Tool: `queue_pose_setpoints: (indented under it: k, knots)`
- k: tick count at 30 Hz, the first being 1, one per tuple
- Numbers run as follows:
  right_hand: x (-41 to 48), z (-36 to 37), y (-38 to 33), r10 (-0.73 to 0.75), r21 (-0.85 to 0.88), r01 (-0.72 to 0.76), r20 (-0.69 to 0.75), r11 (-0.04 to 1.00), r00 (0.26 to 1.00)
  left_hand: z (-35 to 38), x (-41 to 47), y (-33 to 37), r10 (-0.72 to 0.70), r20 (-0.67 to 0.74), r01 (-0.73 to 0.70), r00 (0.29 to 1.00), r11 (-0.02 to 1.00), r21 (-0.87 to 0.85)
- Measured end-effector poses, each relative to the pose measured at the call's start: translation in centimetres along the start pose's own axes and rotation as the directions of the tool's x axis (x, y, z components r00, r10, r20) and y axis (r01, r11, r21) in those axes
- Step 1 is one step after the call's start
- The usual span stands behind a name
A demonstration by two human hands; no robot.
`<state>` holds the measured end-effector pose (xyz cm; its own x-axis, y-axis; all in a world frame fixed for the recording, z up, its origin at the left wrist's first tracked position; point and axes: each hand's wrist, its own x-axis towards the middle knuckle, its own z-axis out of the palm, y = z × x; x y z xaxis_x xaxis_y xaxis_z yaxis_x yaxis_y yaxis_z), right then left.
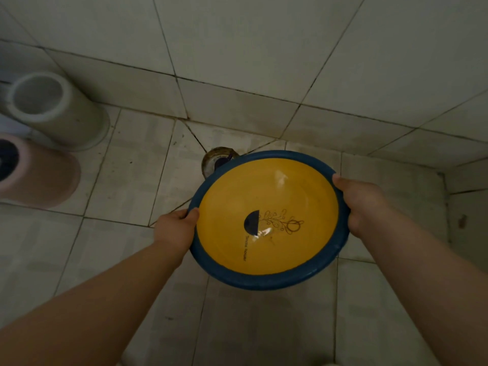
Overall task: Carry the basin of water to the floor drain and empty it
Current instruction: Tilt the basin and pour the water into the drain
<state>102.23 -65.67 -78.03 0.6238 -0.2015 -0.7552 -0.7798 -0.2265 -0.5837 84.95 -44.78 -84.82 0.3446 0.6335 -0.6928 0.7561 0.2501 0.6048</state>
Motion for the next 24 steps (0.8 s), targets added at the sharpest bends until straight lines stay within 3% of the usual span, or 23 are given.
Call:
queue_pose_setpoints:
  k: [24]
  knots:
    - [0.06, -0.73, -0.04, -0.007, -0.005, 0.007, 0.002, 1.0, 1.0, 0.44, -0.26, 0.22, 0.002, 0.024, -0.003, 1.0, 1.0, 0.028]
